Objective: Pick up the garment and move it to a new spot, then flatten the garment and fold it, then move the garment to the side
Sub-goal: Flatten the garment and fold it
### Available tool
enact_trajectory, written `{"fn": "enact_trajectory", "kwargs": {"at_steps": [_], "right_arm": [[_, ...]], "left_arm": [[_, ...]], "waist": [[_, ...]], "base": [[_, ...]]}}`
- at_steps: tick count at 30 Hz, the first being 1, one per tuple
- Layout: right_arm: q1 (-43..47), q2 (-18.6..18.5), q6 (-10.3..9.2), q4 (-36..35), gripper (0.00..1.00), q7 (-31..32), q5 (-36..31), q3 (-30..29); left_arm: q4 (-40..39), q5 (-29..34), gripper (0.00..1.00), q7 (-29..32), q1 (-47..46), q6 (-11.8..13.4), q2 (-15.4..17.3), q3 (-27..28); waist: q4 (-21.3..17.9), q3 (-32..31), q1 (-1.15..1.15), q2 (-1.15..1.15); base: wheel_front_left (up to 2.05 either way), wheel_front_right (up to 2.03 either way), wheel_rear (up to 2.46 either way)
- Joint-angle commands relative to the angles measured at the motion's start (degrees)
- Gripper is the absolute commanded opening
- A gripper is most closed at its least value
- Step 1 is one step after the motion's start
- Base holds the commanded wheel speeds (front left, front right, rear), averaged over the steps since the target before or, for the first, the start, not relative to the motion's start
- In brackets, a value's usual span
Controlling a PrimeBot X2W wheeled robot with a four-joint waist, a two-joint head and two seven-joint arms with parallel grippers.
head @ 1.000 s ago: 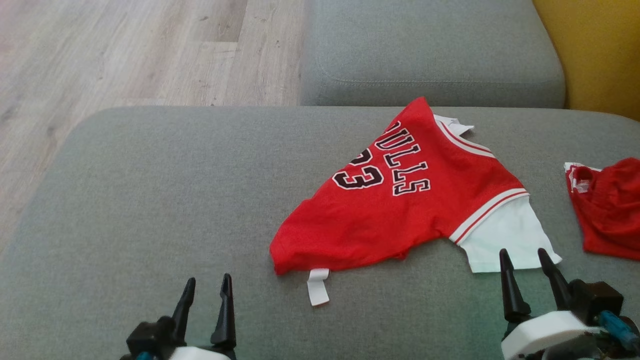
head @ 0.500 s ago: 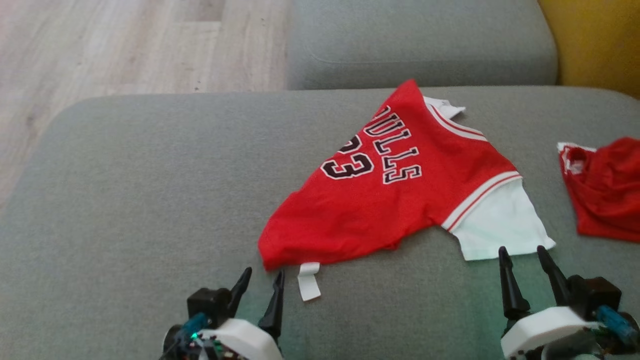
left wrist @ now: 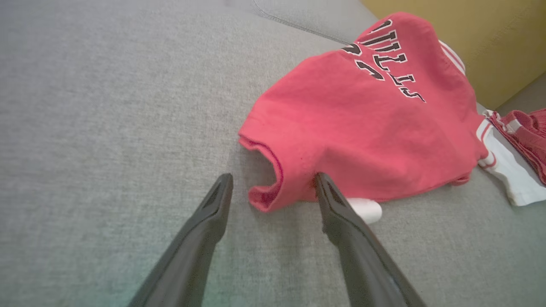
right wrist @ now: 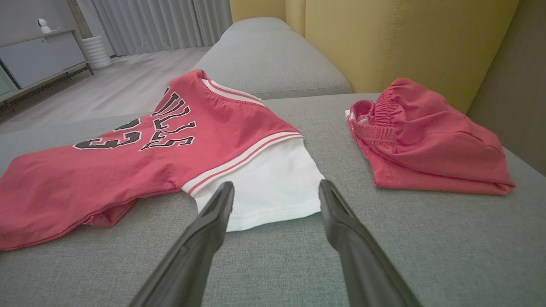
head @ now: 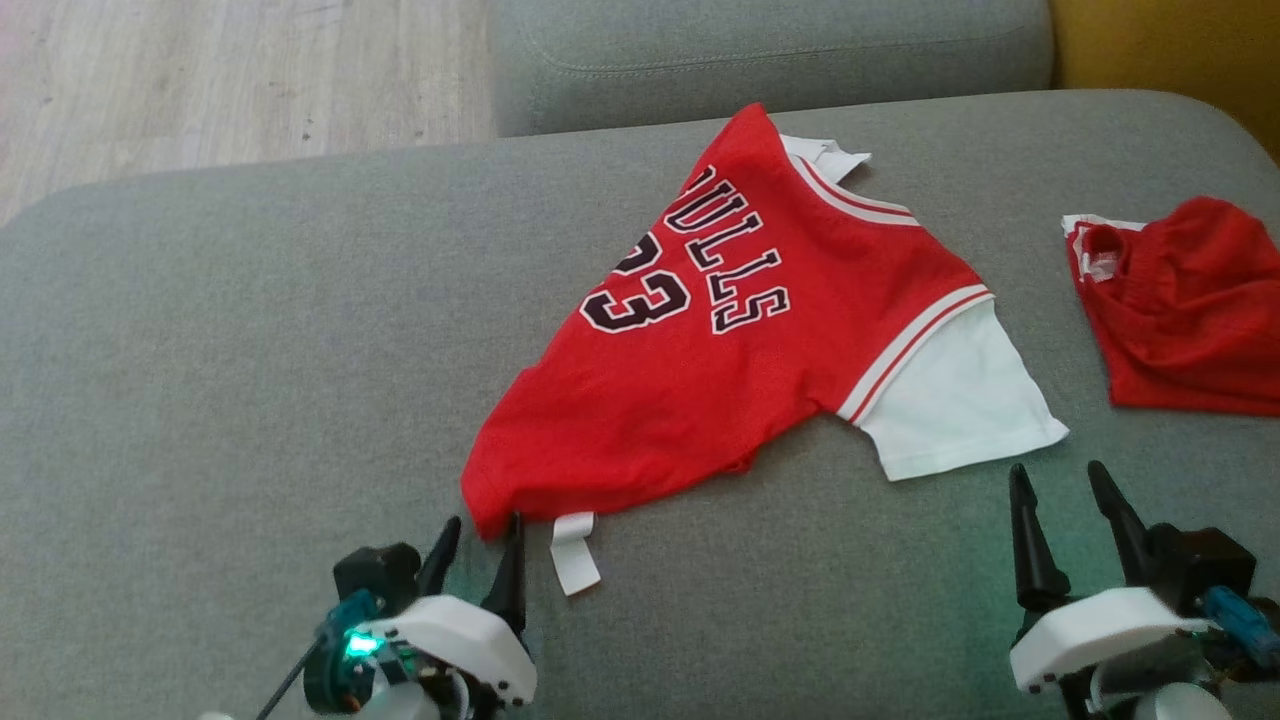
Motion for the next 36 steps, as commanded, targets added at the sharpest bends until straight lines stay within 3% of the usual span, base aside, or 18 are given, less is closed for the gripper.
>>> {"fn": "enact_trajectory", "kwargs": {"at_steps": [1, 2, 3, 5, 10, 15, 18, 19, 26, 28, 29, 30, 31, 36], "right_arm": [[-2.5, -0.5, 0.37, -2.0, 1.0, 0.0, -0.4, 1.2], [-2.5, -0.5, 0.37, -2.0, 1.0, 0.0, -0.4, 1.2], [-2.5, -0.5, 0.37, -2.0, 1.0, 0.0, -0.4, 1.1], [-2.6, -0.5, 0.37, -1.9, 1.0, 0.0, -0.4, 1.1], [-2.6, -0.5, 0.37, -1.7, 1.0, 0.1, -0.4, 0.8], [-2.9, -0.5, 0.37, -1.6, 1.0, 0.2, -0.7, 0.3], [-3.0, -0.5, 0.37, -1.5, 1.0, 0.2, -0.8, 0.1], [-3.1, -0.5, 0.37, -1.5, 1.0, 0.1, -0.8, 0.0], [-3.8, -0.5, 0.37, -1.1, 1.0, 0.0, -0.8, 0.1], [-4.0, -0.5, 0.37, -1.0, 1.0, -0.1, -0.8, 0.1], [-4.1, -0.5, 0.37, -0.9, 1.0, -0.1, -0.8, 0.0], [-4.1, -0.5, 0.37, -0.8, 1.0, -0.1, -0.7, -0.1], [-4.2, -0.5, 0.37, -0.6, 1.0, -0.1, -0.7, -0.2], [-6.1, -0.5, 0.37, 1.7, 1.0, 0.8, -1.8, -2.9]], "left_arm": [[0.1, -0.7, 0.75, -0.6, -2.6, -0.7, -0.2, 2.1], [0.8, -1.0, 0.54, -0.6, -2.8, -0.9, -0.3, 2.0], [1.4, -1.3, 0.45, -0.6, -2.9, -1.1, -0.4, 2.0], [2.4, -1.9, 0.38, -0.9, -3.4, -1.4, -0.6, 1.9], [4.0, -3.0, 0.3, -1.6, -4.3, -1.9, -0.8, 1.5], [5.2, -4.1, 0.5, -2.4, -5.5, -2.5, -1.0, 0.7], [5.5, -4.5, 0.95, -3.0, -6.1, -2.9, -1.0, 0.1], [5.5, -4.7, 1.0, -3.1, -6.3, -3.0, -1.0, -0.2], [6.2, -5.6, 1.0, -4.0, -7.6, -2.7, -1.1, -1.1], [6.5, -6.1, 0.47, -4.1, -7.9, -2.7, -1.1, -1.6], [6.6, -6.4, 0.29, -4.1, -8.1, -2.8, -1.1, -1.8], [6.7, -6.7, 0.19, -4.1, -8.2, -2.8, -1.1, -2.2], [6.7, -6.9, 0.0, -4.1, -8.4, -2.7, -1.1, -2.5], [6.0, -7.4, 0.0, -4.6, -8.8, -2.3, -1.1, -3.3]], "waist": [[-0.2, 0.0, -0.01, 0.0], [-0.3, 0.0, -0.01, 0.0], [-0.4, 0.0, -0.01, 0.0], [-0.5, 0.1, -0.01, 0.0], [-0.6, 0.3, -0.01, 0.0], [-0.8, 0.7, -0.01, 0.0], [-0.9, 1.1, -0.01, 0.0], [-0.9, 1.2, -0.01, 0.0], [-1.3, 2.1, -0.01, 0.0], [-1.5, 2.3, -0.01, 0.0], [-1.5, 2.4, -0.01, 0.0], [-1.6, 2.5, -0.01, 0.0], [-1.6, 2.6, -0.01, 0.0], [-1.2, 3.2, -0.01, 0.0]], "base": [[0.0, 0.0, 0.0], [0.0, 0.0, 0.0], [0.0, 0.0, 0.0], [0.0, 0.0, 0.0], [0.0, 0.0, 0.0], [0.0, 0.0, 0.0], [0.0, 0.0, 0.0], [0.0, 0.0, 0.0], [0.0, 0.0, 0.0], [0.0, 0.0, 0.0], [0.0, 0.0, 0.0], [0.0, 0.0, 0.0], [0.0, 0.0, 0.0], [0.0, 0.0, 0.0]]}}
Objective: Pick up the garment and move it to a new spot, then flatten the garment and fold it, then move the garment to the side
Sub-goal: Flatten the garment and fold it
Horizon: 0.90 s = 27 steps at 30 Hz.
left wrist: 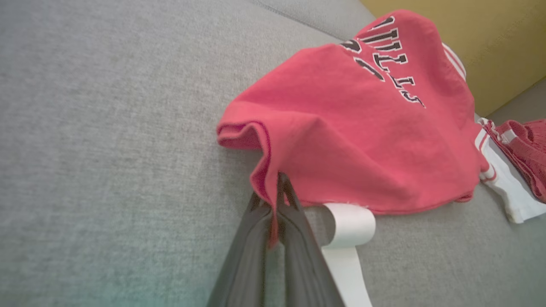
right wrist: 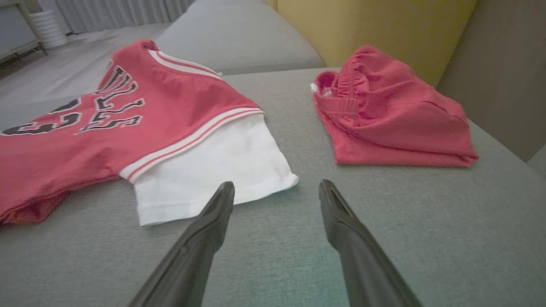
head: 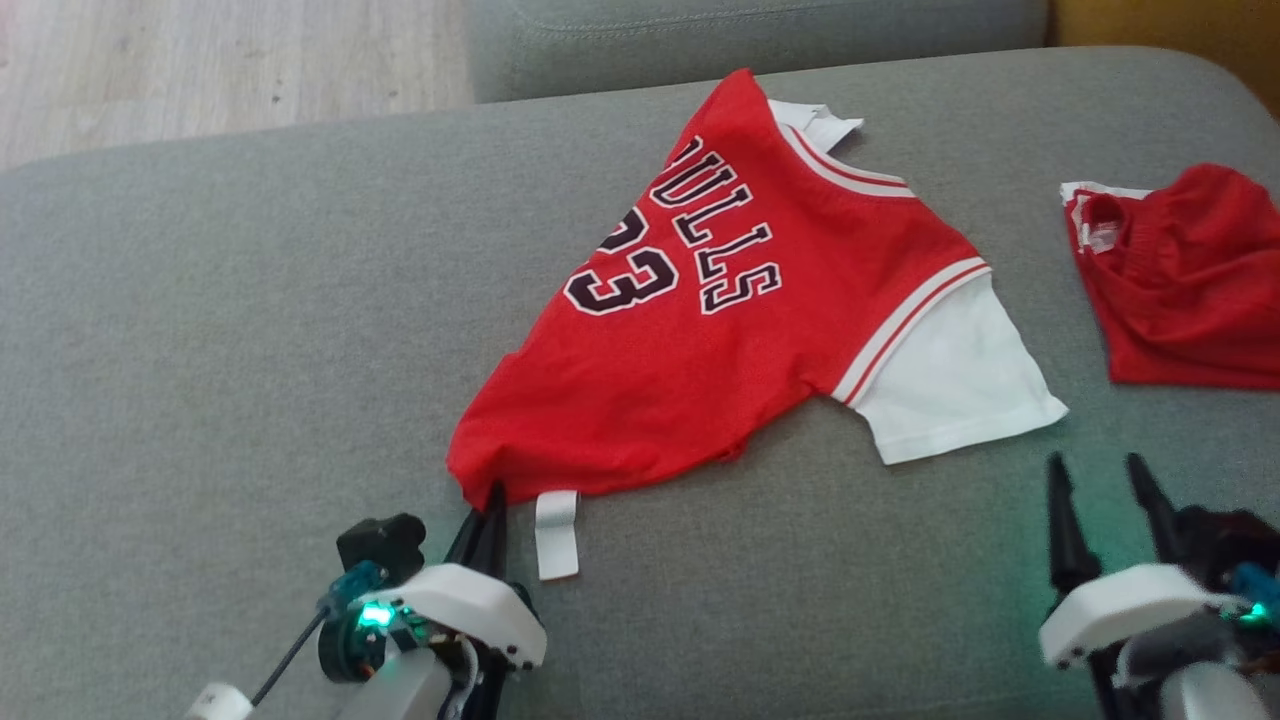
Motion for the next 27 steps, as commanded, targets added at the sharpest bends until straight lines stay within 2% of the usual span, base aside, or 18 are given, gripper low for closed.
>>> {"fn": "enact_trajectory", "kwargs": {"at_steps": [1, 6, 14, 18, 21, 22, 23, 24, 25, 26, 27], "right_arm": [[-4.2, -0.5, 0.37, -0.3, 1.0, 0.3, -1.0, -0.4], [-9.0, -0.5, 0.37, 5.6, 1.0, 2.0, -3.7, -5.1], [-18.1, -0.5, 0.37, 19.4, 1.0, 5.6, -7.4, -10.3], [-21.5, -0.5, 0.37, 23.9, 1.0, 7.2, -9.1, -10.7], [-24.5, -1.4, 0.37, 28.9, 0.98, 10.4, -9.2, -8.7], [-24.9, -1.6, 0.37, 29.9, 0.79, 11.2, -8.9, -7.9], [-25.3, -1.8, 0.37, 30.7, 0.49, 11.8, -8.3, -7.2], [-25.7, -2.0, 0.37, 31.4, 0.42, 12.3, -7.8, -6.6], [-25.9, -2.3, 0.37, 32.0, 0.27, 12.5, -7.3, -6.0], [-26.2, -2.5, 0.37, 32.3, 0.0, 12.5, -6.8, -5.6], [-26.4, -2.7, 0.37, 32.5, 0.0, 12.2, -6.2, -5.2]], "left_arm": [[-1.9, 0.1, 0.0, -1.2, -2.8, 0.5, 0.2, 1.3], [-4.8, 0.9, 0.0, -1.9, -2.4, 1.1, 0.7, 2.2], [-9.7, 2.3, 0.0, -2.1, -1.5, 1.8, 1.4, 2.3], [-11.1, 2.6, 0.0, -2.1, -1.3, 2.1, 1.6, 2.2], [-12.6, 2.7, 0.0, -2.1, -1.0, 2.6, 1.8, 2.1], [-12.8, 2.7, 0.0, -2.1, -0.9, 2.6, 1.9, 2.1], [-13.1, 2.6, 0.0, -2.1, -0.8, 2.7, 2.0, 2.1], [-13.3, 2.6, 0.0, -2.0, -0.7, 2.8, 2.1, 2.1], [-13.6, 2.6, 0.0, -2.0, -0.6, 2.9, 2.2, 2.1], [-13.8, 2.5, 0.0, -2.0, -0.5, 3.0, 2.3, 2.1], [-14.0, 2.5, 0.0, -1.9, -0.5, 3.0, 2.3, 2.1]], "waist": [[0.5, 0.3, 0.0, 0.0], [2.0, 1.1, 0.0, 0.0], [4.2, 3.1, 0.0, 0.0], [4.5, 3.8, 0.0, 0.0], [4.7, 4.2, 0.0, 0.0], [4.7, 4.3, 0.0, 0.0], [4.7, 4.3, 0.0, 0.0], [4.6, 4.2, 0.0, 0.0], [4.5, 4.2, 0.0, 0.0], [4.4, 4.1, 0.0, 0.0], [4.3, 4.0, 0.0, 0.0]], "base": [[0.0, 0.0, 0.0], [0.0, 0.0, 0.0], [0.0, 0.0, 0.0], [0.0, 0.0, 0.0], [0.0, 0.0, 0.0], [0.0, 0.0, 0.0], [0.0, 0.0, 0.0], [0.0, 0.0, 0.0], [0.0, 0.0, 0.0], [0.0, 0.0, 0.0], [0.0, 0.0, 0.0]]}}
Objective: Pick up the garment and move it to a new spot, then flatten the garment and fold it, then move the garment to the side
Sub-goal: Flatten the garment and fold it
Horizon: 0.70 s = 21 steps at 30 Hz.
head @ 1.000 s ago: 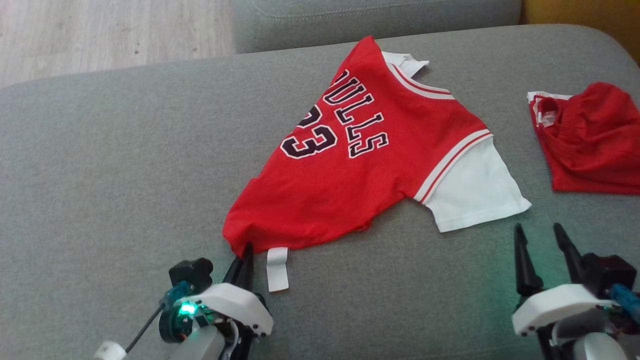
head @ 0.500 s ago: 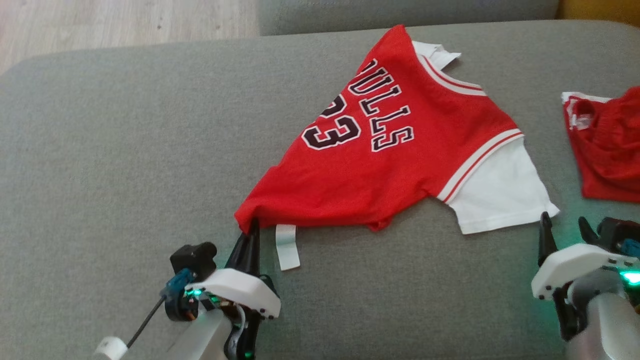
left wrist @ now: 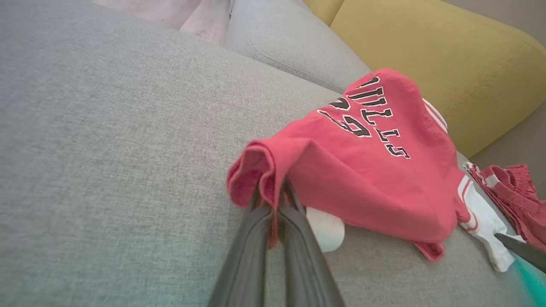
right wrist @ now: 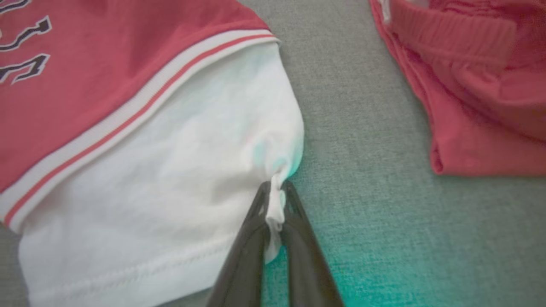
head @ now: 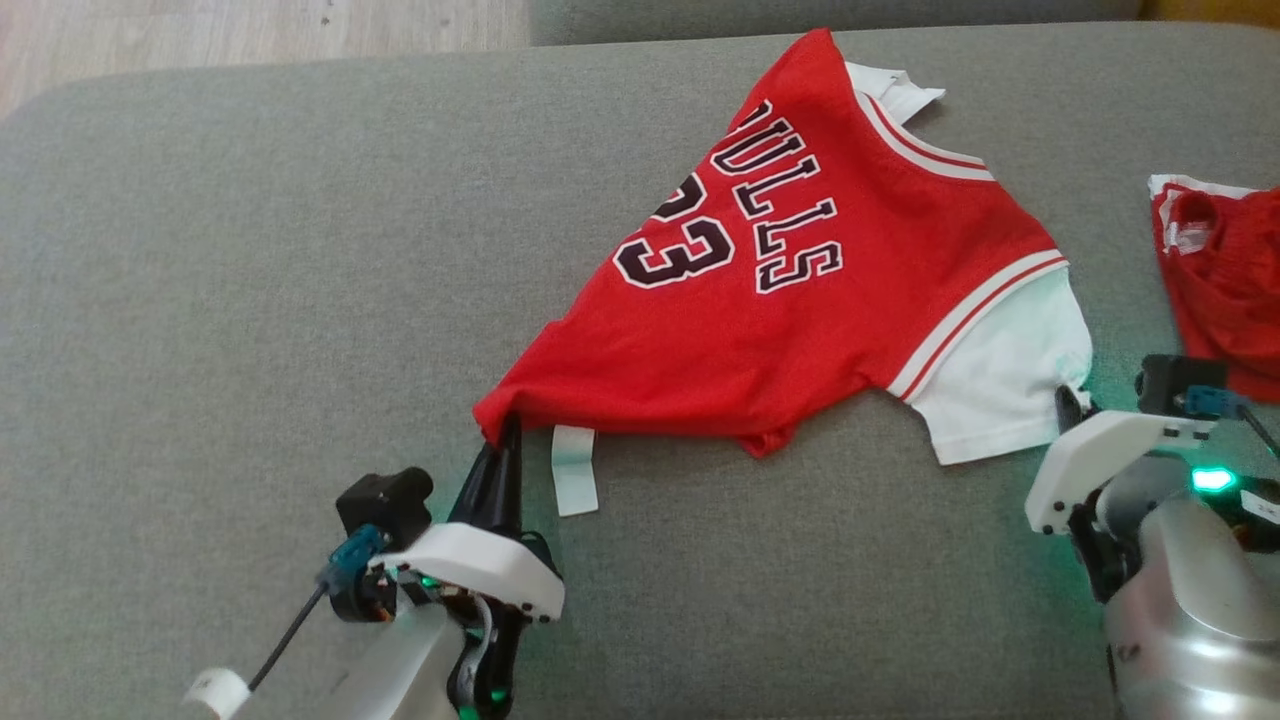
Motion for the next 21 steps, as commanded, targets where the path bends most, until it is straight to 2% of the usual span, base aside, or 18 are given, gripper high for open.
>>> {"fn": "enact_trajectory", "kwargs": {"at_steps": [1, 7, 11, 16, 21], "right_arm": [[-0.6, -0.6, 0.37, 0.2, 0.0, -0.1, 0.6, 1.7], [-2.2, -0.5, 0.37, -2.3, 0.0, -3.6, 6.2, 4.2], [-2.8, -0.9, 0.37, -7.5, 0.0, -4.4, 12.4, 6.5], [-2.3, -2.5, 0.37, -18.3, 0.0, -3.4, 19.5, 7.7], [-1.8, -3.6, 0.37, -31.0, 0.0, -0.6, 23.5, 6.0]], "left_arm": [[-1.9, 0.2, 0.0, -0.5, -0.7, 0.4, 1.0, 1.7], [-4.9, -3.0, 0.0, 1.2, -0.3, -1.1, 1.1, 3.1], [-9.5, -5.9, 0.0, 4.5, -0.4, -2.5, 2.5, 4.3], [-18.5, -7.6, 0.0, 9.9, -1.7, -1.9, 7.5, 6.4], [-29.2, -9.2, 0.0, 16.0, -4.0, 0.5, 13.3, 9.5]], "waist": [[-0.2, -0.2, 0.0, 0.0], [-0.8, -1.7, 0.0, 0.0], [-1.2, -3.8, 0.0, 0.0], [-1.6, -7.4, 0.0, 0.0], [-1.8, -11.2, 0.0, 0.0]], "base": [[0.0, 0.0, 0.0], [0.0, 0.0, 0.0], [0.0, 0.0, 0.0], [0.0, 0.0, 0.0], [0.0, 0.0, 0.0]]}}
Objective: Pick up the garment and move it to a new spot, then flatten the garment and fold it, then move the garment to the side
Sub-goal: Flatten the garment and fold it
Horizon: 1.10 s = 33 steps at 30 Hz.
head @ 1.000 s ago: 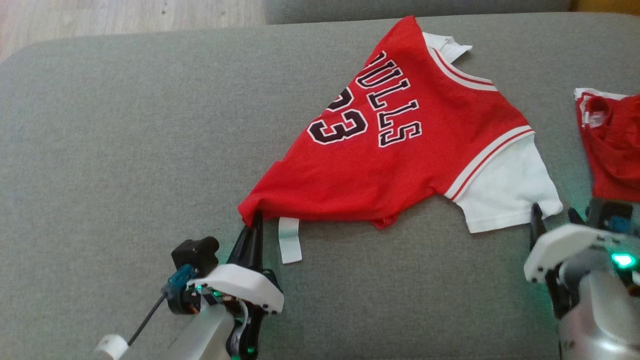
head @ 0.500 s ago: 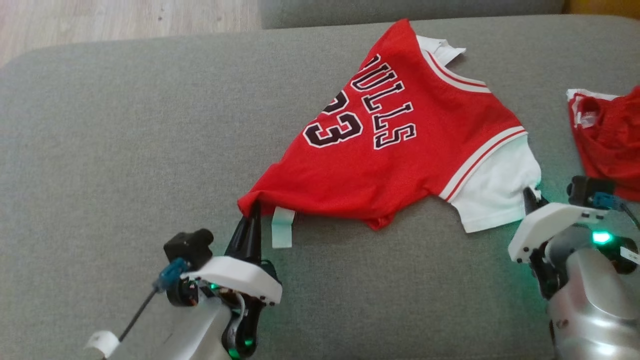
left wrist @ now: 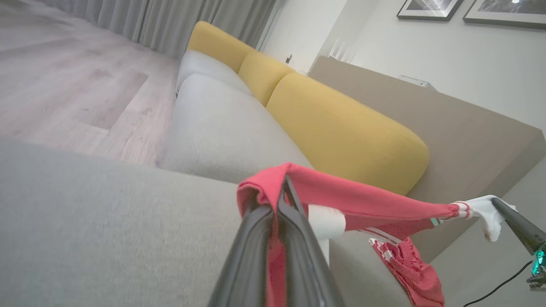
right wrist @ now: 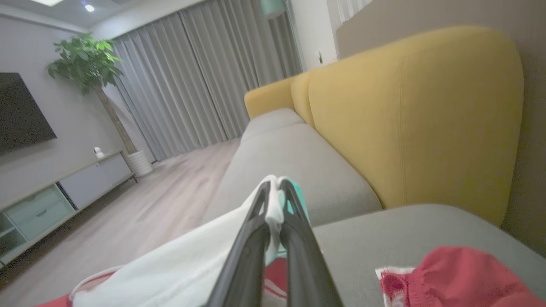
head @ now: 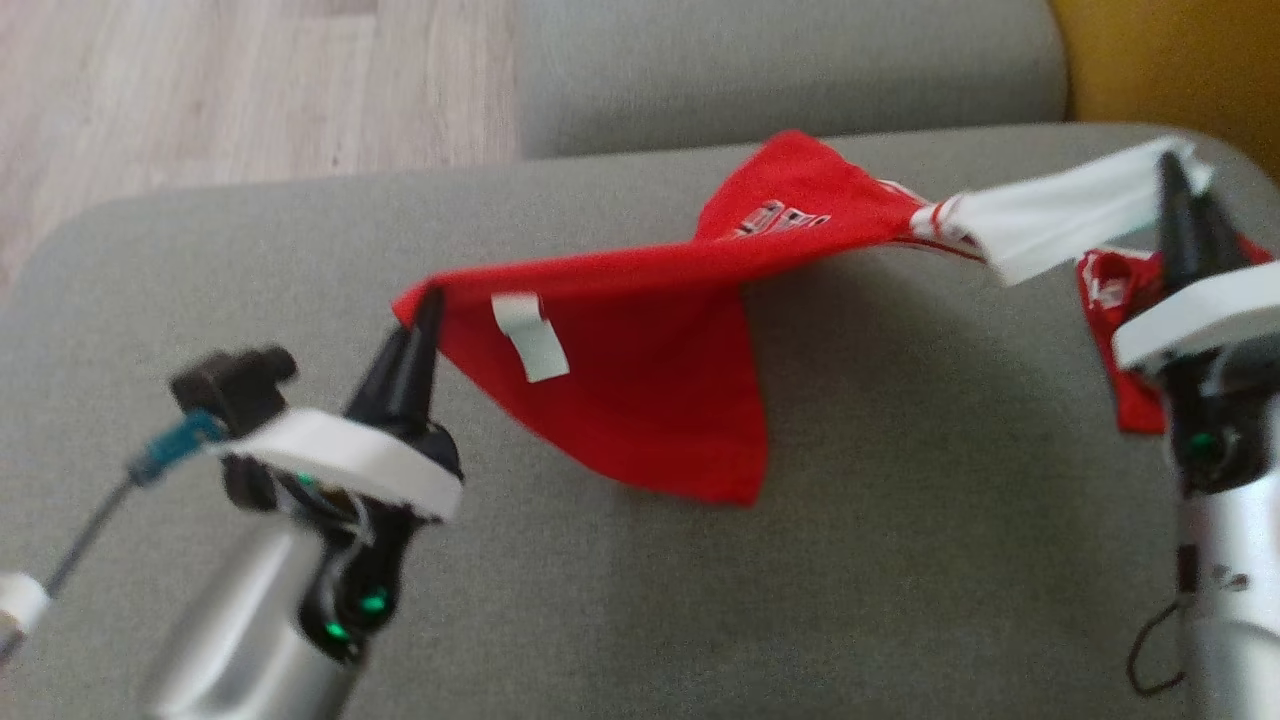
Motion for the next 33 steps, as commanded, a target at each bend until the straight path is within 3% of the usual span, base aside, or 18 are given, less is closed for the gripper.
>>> {"fn": "enact_trajectory", "kwargs": {"at_steps": [1, 11, 19, 26, 30, 33], "right_arm": [[-1.5, -0.7, 0.37, -7.2, 0.0, 1.4, 1.3, -0.1], [-2.9, 0.1, 0.37, -32.2, 0.0, 10.5, 2.8, -3.9], [-4.2, -0.6, 0.37, -41.9, 0.0, 17.7, 1.2, -3.7], [-3.5, 0.6, 0.37, -40.0, 0.0, 20.0, 0.1, -1.5], [-7.0, 1.3, 0.37, -33.1, 0.0, 17.5, -2.3, 1.2], [-14.6, 2.6, 0.37, -26.0, 0.0, 14.0, -4.0, 3.2]], "left_arm": [[-6.3, -0.5, 0.0, 2.4, -5.3, 1.2, 3.4, 3.7], [-23.3, -1.1, 0.0, 12.6, -15.4, 5.2, 8.8, 6.3], [-27.0, -1.1, 0.0, 18.6, -19.5, 6.8, 11.7, 6.3], [-23.1, -0.3, 0.0, 21.3, -20.5, 6.7, 13.7, 5.1], [-17.2, 1.6, 0.0, 20.4, -23.4, 5.6, 14.3, 5.0], [-12.4, 4.0, 0.0, 18.9, -29.2, 4.8, 14.6, 5.6]], "waist": [[-0.2, -2.6, 0.01, 0.0], [-1.1, -7.7, 0.01, 0.0], [-2.2, -7.9, 0.01, 0.0], [-2.8, -4.0, 0.01, 0.0], [-3.7, 0.6, 0.01, 0.0], [-4.9, 6.6, 0.01, 0.0]], "base": [[0.0, 0.0, 0.0], [0.0, 0.0, 0.0], [0.0, 0.0, 0.0], [0.0, 0.0, 0.0], [0.0, 0.0, 0.0], [0.0, 0.0, 0.0]]}}
